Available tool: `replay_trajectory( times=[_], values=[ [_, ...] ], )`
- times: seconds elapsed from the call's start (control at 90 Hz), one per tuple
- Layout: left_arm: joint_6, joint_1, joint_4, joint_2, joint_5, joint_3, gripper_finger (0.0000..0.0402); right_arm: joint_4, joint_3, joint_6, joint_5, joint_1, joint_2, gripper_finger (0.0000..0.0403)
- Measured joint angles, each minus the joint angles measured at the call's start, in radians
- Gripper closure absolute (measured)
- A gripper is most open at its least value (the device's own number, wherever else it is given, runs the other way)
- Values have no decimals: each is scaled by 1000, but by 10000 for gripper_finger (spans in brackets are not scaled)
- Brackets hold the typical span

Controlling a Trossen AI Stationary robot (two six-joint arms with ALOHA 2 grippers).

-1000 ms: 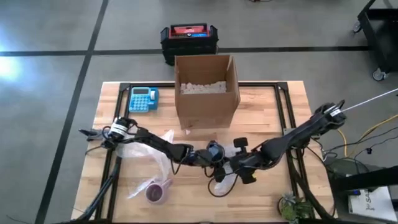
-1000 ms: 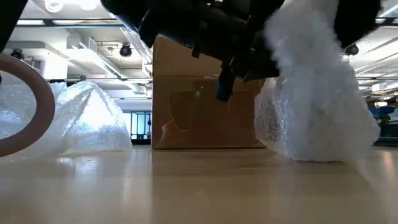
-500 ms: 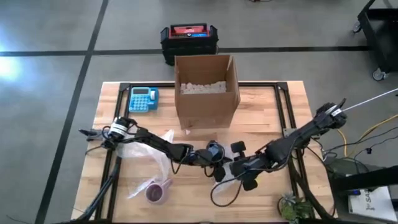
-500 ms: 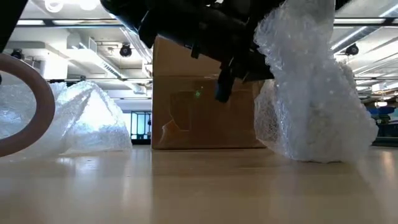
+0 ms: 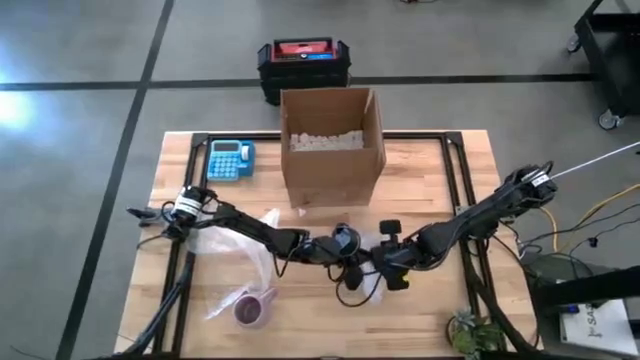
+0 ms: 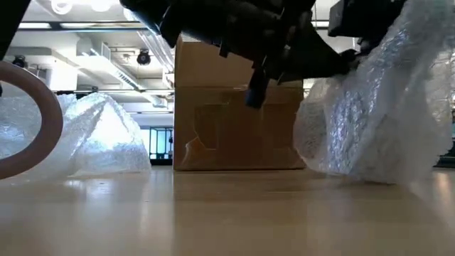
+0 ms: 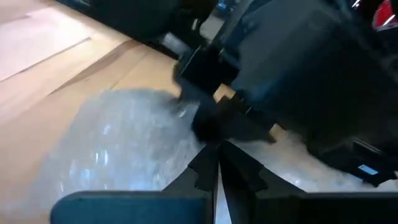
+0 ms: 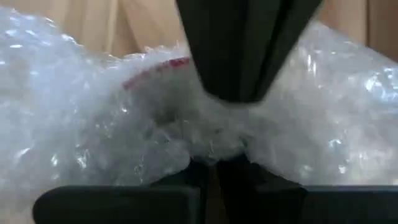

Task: Wrap mug
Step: Wrap the white mug with bubble wrap

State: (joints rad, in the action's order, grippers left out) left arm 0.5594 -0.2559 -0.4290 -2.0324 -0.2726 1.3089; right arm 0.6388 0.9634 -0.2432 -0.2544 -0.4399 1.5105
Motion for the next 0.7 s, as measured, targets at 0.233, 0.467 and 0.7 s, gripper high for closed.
replay_trajectory(
  times=[0.233, 0.467, 0.7],
  values=[
    [1, 0, -32, -46, 11, 3, 401, 0, 56, 44, 2, 2, 2, 384],
    [22, 4, 28, -55, -28, 7, 401, 94, 103, 37, 1, 3, -3, 384],
    [25, 5, 38, -55, -35, 7, 401, 286, 270, 19, 9, -36, -51, 384]
  ],
)
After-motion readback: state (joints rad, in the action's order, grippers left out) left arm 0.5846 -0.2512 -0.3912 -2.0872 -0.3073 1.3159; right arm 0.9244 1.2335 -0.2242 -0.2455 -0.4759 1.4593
